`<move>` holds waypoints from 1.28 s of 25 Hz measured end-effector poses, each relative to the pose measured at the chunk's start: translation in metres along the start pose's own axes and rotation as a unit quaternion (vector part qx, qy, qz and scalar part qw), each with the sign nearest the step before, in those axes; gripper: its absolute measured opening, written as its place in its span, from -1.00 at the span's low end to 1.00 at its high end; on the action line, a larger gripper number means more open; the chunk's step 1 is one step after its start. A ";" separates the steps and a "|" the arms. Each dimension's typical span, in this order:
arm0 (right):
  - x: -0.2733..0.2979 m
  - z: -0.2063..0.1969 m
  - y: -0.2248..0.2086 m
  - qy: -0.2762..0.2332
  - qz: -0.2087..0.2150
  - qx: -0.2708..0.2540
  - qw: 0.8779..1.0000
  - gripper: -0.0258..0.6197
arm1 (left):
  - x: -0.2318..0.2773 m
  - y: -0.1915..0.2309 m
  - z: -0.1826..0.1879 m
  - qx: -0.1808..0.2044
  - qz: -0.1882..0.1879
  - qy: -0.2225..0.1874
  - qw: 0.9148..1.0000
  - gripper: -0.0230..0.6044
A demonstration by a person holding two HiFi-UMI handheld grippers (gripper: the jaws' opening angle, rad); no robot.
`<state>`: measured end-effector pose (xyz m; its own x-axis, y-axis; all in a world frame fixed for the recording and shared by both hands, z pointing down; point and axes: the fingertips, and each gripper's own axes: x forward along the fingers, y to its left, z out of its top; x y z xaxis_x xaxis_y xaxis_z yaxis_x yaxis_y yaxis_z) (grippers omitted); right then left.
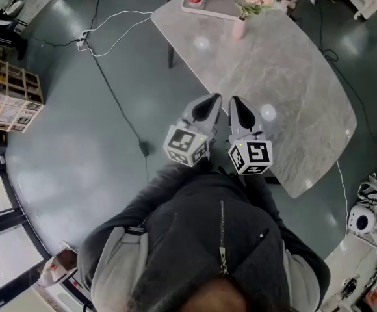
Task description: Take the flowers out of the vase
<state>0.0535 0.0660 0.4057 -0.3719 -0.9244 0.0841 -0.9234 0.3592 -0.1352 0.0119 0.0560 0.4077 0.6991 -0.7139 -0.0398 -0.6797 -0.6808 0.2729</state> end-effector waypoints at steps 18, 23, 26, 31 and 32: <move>0.041 -0.010 0.009 0.020 0.006 0.003 1.000 -0.91 | 0.002 0.037 -0.004 -0.014 0.010 0.016 1.000 -0.90; 0.046 -0.019 0.014 0.029 0.016 0.009 0.999 -0.91 | -0.003 0.043 -0.012 -0.019 0.017 0.022 0.999 -0.90; 0.051 -0.023 0.012 0.033 0.019 0.012 0.999 -0.91 | 0.000 0.046 -0.015 -0.020 0.020 0.024 0.999 -0.90; 0.067 -0.018 -0.004 0.031 0.012 0.013 0.999 -0.91 | 0.015 0.057 -0.012 -0.018 0.017 0.027 0.999 -0.90; 0.071 -0.014 -0.009 0.029 0.008 0.012 0.999 -0.91 | 0.019 0.059 -0.010 -0.018 0.015 0.026 0.999 -0.90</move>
<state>0.0337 -0.0012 0.4271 -0.3925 -0.9091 0.1394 -0.9149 0.3703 -0.1608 -0.0126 0.0038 0.4331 0.6891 -0.7244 0.0189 -0.6935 -0.6517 0.3073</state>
